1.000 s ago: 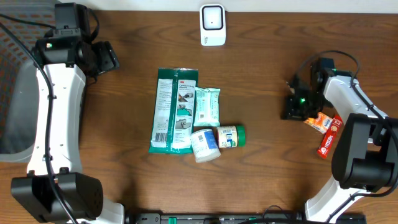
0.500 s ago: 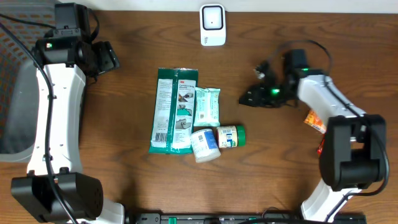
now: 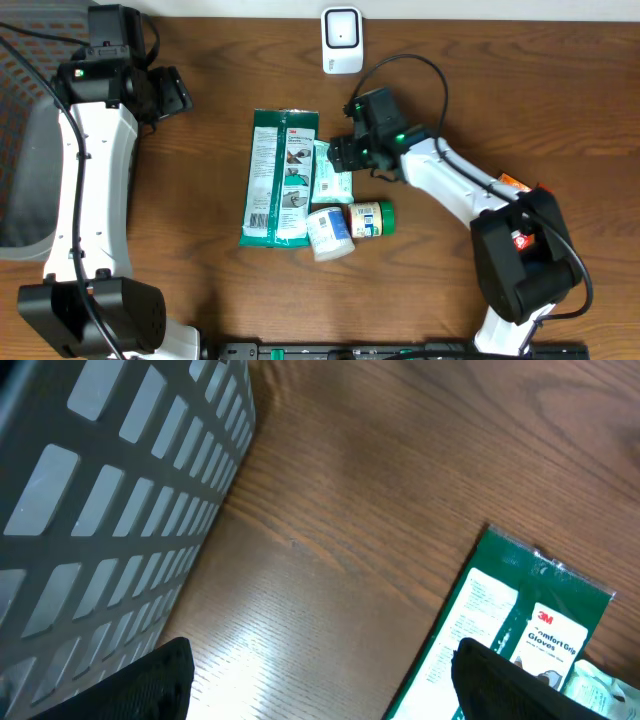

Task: Scan the item barcode
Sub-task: 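Move the right gripper left to the light green wipes pack and grasp it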

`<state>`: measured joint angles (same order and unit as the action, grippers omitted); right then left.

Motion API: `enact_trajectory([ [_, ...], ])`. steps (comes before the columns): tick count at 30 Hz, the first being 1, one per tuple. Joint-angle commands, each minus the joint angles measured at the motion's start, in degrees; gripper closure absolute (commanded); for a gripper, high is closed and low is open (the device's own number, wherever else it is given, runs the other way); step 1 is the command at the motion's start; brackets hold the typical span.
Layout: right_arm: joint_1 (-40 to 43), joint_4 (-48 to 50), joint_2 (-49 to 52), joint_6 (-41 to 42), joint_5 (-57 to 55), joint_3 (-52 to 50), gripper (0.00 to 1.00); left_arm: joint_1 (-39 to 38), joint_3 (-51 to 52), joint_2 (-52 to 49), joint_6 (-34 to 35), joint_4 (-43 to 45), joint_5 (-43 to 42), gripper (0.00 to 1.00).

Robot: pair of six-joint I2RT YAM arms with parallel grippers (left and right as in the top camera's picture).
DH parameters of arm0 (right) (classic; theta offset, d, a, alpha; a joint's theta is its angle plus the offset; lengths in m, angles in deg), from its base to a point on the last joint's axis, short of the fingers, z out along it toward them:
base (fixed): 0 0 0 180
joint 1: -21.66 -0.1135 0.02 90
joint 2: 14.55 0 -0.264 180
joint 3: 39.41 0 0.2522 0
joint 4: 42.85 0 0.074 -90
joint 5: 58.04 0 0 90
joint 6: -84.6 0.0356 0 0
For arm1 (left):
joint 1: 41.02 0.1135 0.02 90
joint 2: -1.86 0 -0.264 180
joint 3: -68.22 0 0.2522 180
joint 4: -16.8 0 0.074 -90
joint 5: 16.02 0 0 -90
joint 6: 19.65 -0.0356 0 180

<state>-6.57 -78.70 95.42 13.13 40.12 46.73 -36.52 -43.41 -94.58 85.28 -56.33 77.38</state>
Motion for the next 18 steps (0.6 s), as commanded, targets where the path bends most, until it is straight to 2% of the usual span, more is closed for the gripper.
enact_trajectory([
  [1,-2.0,0.7,-0.1,3.9,-10.7,0.5,0.25,0.3,-0.2,0.9,-0.3,-0.1,0.9,0.18],
  [7,-2.6,2.6,0.0,9.9,-10.4,-1.3,0.29,0.3,-0.2,0.9,-0.3,-0.1,0.9,0.18],
  [15,-3.1,5.4,4.0,10.1,-2.9,-1.5,0.31,0.3,-0.2,0.9,-0.3,-0.1,0.9,0.18],
  [18,-3.4,3.4,5.2,10.2,-3.2,-1.5,0.32,0.3,-0.2,0.9,-0.3,-0.1,0.9,0.18],
])
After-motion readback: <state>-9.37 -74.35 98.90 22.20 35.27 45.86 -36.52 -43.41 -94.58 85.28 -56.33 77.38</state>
